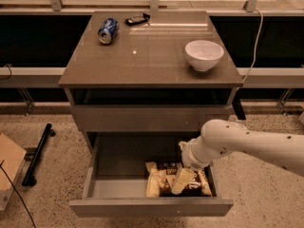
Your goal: Pick brown chip bag from middle drawer and place on counter
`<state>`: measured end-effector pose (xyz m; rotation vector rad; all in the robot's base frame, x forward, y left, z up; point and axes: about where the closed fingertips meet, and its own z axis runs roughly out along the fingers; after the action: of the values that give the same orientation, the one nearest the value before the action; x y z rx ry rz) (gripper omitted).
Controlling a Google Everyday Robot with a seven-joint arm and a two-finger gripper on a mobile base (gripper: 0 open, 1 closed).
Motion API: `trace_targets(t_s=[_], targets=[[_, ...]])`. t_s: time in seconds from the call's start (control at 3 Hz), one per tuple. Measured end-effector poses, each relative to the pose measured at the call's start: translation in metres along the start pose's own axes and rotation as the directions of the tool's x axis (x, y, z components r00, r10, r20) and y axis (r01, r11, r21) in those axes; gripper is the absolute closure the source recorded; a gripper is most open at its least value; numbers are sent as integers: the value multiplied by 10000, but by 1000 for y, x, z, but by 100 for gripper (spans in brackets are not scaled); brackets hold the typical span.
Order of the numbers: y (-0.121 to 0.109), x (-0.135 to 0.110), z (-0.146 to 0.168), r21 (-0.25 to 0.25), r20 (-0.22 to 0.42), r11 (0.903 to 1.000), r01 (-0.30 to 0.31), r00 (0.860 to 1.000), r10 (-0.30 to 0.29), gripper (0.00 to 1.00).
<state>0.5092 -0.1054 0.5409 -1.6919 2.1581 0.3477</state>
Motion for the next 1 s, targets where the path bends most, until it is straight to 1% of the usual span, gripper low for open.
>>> trace_targets(t_s=[0.33,0.67,1.0], targets=[[0,0,2,-9,42,10000,-16,10000,16,0],[-9,3,9,258,378,9991,-347,9987,337,0],[-24,6,22,571,583,9966,-586,9968,553,0]])
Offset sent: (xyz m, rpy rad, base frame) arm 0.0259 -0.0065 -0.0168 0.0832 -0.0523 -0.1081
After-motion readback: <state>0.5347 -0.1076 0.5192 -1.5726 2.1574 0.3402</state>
